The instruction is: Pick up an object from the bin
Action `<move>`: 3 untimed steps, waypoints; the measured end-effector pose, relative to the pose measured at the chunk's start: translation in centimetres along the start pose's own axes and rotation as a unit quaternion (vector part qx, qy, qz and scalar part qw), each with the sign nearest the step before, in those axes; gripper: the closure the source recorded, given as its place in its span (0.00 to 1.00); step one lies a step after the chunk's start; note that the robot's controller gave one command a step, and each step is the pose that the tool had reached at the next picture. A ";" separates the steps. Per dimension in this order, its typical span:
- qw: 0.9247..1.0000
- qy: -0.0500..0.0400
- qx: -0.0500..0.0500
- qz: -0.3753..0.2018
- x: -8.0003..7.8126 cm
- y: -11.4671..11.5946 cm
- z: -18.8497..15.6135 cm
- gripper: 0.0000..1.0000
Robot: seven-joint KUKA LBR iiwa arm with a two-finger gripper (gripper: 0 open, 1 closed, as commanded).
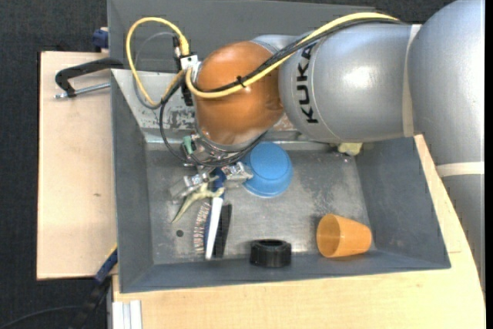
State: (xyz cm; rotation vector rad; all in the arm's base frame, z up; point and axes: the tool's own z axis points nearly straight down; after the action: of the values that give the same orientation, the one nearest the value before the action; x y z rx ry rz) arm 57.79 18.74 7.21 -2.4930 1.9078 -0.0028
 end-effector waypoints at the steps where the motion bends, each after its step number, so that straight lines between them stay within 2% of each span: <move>1: 1.000 -0.001 0.001 0.002 -0.1 -0.2 -0.2 0.00; 2: 1.000 -0.001 0.003 0.003 -0.1 -0.4 -0.6 1.00; 3: 1.000 -0.002 0.005 0.005 -0.2 -0.7 -6.6 1.00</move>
Offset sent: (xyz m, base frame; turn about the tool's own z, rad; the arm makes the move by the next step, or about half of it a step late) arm 0.0000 0.0000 0.0000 0.0000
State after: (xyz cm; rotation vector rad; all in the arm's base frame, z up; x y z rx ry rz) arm 58.41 19.14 13.84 -2.4749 1.9146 -0.0071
